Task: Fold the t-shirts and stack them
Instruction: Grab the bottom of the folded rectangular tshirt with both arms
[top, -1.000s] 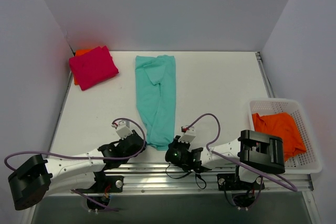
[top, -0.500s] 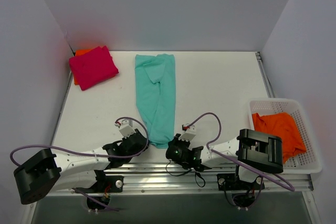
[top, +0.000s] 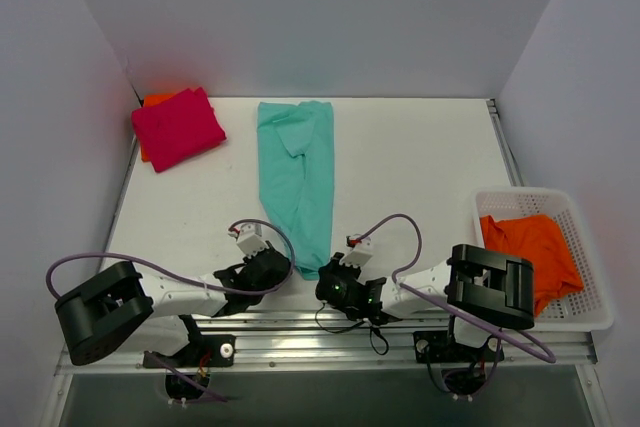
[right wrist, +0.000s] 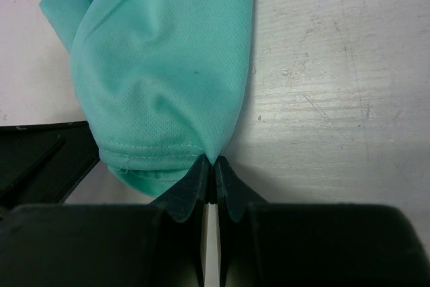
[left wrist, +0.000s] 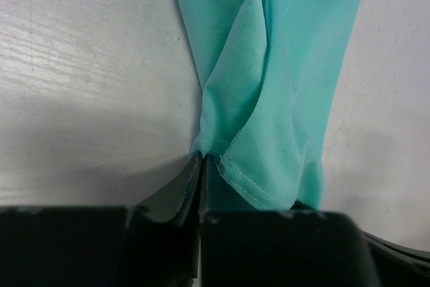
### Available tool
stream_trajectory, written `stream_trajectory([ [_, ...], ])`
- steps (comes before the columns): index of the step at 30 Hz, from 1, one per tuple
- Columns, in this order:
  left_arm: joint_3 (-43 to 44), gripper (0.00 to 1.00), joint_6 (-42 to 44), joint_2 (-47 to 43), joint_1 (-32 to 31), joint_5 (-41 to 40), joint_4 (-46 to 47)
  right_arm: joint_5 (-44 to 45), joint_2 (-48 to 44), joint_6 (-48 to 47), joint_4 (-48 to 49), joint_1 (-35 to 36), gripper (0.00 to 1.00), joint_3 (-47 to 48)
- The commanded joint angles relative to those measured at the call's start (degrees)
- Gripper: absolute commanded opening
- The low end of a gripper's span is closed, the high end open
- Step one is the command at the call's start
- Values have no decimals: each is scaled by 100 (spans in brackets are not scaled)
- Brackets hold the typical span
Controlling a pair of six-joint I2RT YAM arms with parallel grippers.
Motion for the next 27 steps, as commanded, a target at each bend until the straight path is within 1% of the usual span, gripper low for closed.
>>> stream_trajectory([
  [1,96,2,111,220,12,-58,39,-229,269,-133,-711,-43,0,-226],
  [5,44,2,163,151,3,-93,109,-229,225,-124,-702,-52,0,-270],
  [7,52,2,181,-59,-6,-120,-83,-220,173,-124,-711,-78,0,-305],
  [8,70,2,163,-174,-23,-111,-250,-211,146,-124,-719,-87,0,-331],
  [11,175,2,-56,-692,-120,-120,-1389,-176,32,-106,-798,-113,0,-375],
  [13,175,2,-170,-1121,-225,-129,-1858,-150,-64,-97,-869,-122,0,-411],
  [14,167,2,-223,-1264,-252,-120,-2234,-132,-82,-89,-886,-131,0,-437],
  [15,158,2,-302,-1526,-278,-129,-2394,-123,-117,-89,-913,-131,0,-446],
  [17,114,2,-338,-1782,-322,-102,-2789,-123,-126,-97,-956,-131,0,-446],
  [21,70,2,-469,-2397,-393,-120,-3283,-132,-118,-115,-1097,-131,0,-393],
  [25,166,2,-487,-2680,-410,-111,-3678,-132,-196,-141,-1290,-105,0,-306],
  [27,298,2,-470,-2732,-419,-102,-3881,-53,-336,-141,-1553,-70,0,-192],
])
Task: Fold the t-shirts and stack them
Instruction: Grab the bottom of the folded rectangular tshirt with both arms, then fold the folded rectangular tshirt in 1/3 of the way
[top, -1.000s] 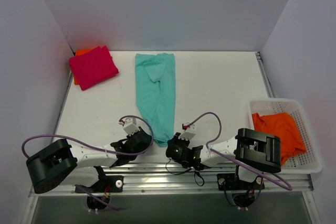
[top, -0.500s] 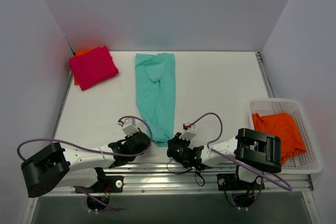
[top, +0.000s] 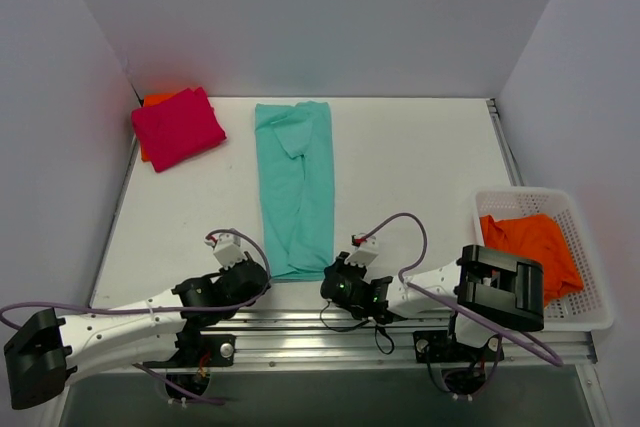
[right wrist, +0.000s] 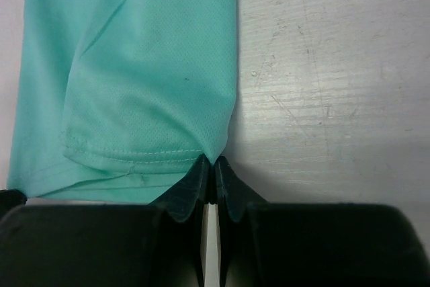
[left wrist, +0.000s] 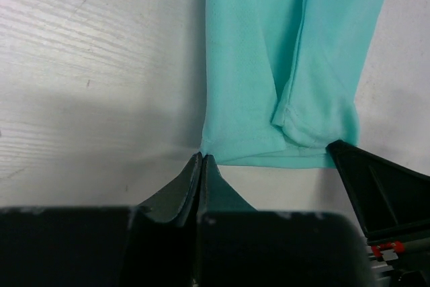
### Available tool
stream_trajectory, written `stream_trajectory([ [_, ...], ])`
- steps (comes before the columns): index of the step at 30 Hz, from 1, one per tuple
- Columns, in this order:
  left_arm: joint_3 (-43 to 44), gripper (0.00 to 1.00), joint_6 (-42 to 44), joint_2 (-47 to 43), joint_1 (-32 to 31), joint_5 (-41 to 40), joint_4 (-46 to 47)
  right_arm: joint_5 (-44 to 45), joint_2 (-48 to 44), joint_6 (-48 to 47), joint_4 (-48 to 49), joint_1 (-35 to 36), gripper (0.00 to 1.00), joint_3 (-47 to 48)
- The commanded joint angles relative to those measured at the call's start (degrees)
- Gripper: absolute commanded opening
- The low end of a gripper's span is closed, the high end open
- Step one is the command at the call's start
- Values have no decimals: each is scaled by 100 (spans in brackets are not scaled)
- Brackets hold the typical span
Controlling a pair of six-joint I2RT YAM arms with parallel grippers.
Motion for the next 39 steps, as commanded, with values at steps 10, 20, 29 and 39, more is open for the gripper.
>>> stream_trajectory([
  [10,730,2,196,-37,-50,40,-655,487,-1252,-356,-2848,130,0,629],
  [20,1487,2,697,-388,-32,-65,-936,926,-1974,-664,-3956,174,0,1358],
  [29,2102,2,1558,-381,634,207,-735,1164,-1701,-1499,-4133,-344,0,2325],
  [39,2542,2,2148,603,1663,1165,39,1085,-1333,-2184,-3738,-959,0,2932],
])
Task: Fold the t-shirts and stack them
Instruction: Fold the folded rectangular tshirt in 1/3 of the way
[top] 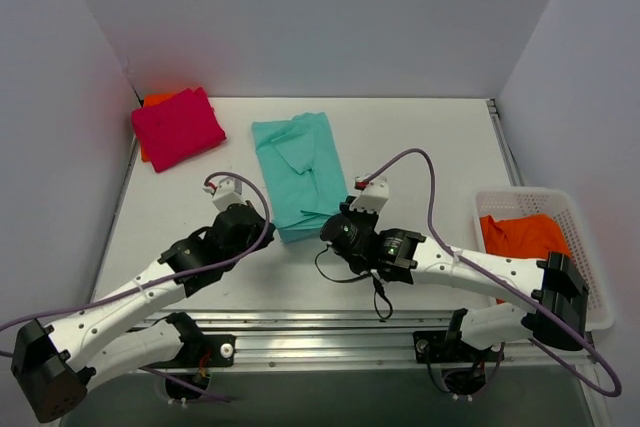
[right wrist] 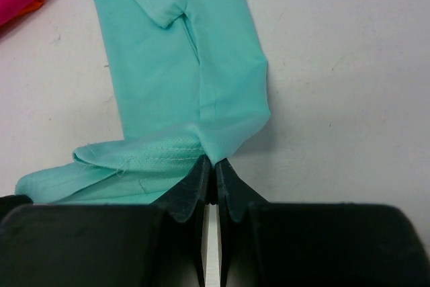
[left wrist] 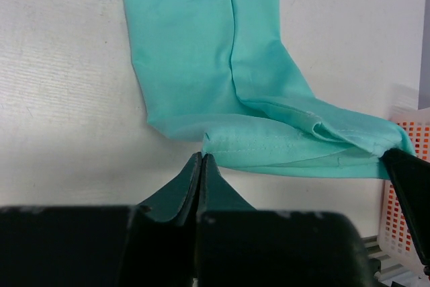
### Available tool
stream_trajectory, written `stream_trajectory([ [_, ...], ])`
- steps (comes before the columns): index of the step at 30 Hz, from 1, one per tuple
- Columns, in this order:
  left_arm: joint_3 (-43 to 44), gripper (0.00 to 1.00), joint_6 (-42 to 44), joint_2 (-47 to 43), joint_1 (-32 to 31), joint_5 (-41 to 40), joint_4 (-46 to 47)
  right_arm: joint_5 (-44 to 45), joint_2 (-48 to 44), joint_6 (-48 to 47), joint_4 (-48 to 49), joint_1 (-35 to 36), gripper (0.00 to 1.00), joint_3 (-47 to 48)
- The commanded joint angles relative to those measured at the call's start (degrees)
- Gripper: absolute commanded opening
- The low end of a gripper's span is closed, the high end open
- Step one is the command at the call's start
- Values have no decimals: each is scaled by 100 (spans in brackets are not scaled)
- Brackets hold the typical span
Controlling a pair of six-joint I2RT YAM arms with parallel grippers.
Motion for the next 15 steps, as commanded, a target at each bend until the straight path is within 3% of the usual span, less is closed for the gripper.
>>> stream_trajectory([
  [1,400,2,436,232,280,339,467,167,322,-447,148,-293,0,279],
  [15,752,2,797,1366,1502,1420,1258,-659,1641,-1001,958,-1189,0,885],
])
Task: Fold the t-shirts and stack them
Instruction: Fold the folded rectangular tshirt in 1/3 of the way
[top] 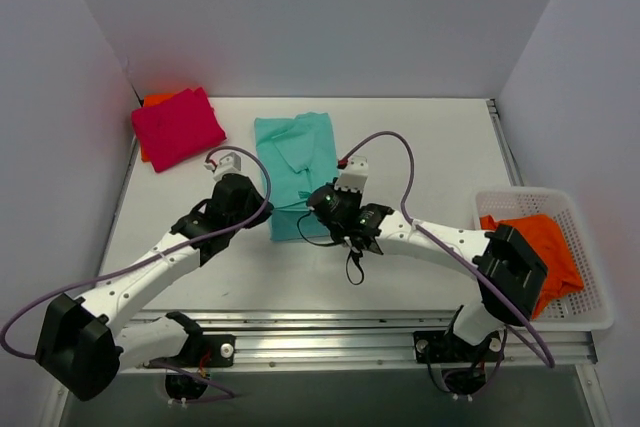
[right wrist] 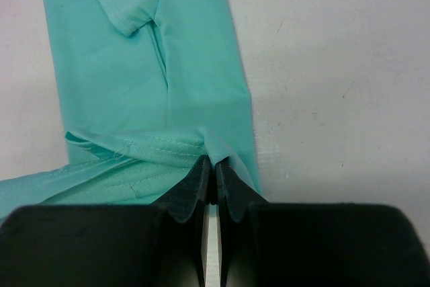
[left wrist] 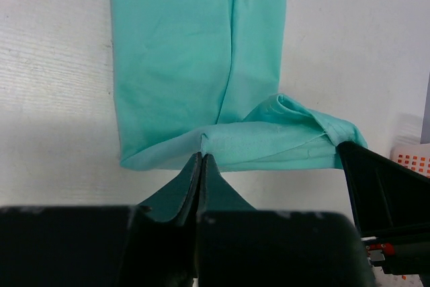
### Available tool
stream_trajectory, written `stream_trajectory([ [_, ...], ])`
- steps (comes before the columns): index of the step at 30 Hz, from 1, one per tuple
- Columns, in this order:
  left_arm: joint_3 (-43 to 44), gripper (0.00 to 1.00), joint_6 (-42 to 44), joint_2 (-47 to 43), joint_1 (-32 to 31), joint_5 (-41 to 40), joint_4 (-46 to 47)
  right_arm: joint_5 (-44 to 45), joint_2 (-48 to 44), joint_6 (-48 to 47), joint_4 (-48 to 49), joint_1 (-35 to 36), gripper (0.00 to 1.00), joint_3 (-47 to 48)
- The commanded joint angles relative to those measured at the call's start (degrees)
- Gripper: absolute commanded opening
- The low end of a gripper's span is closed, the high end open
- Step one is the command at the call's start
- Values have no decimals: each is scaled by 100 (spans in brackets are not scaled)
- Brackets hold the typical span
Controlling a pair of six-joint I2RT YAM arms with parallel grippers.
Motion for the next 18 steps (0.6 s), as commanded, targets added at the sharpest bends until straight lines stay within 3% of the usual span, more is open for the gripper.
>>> stream_trajectory([
  [1,317,2,224,206,226,395,526,-152,314,-271,180,-248,0,413],
  [9,457,2,216,1418,1052,1028,1300,-698,1589,-561,417,-854,0,1538],
  [15,1194,2,330,2824,1474,1274,1644,-1154,2872,-640,452,-1381,0,2627],
  [17,1545,36,417,3411,1694,1397,1826,-1251,3338,-623,348,-1574,0,2926],
  [18,1669,45,418,3623,1764,1398,1941,-1278,3461,-623,321,-1628,0,3206],
])
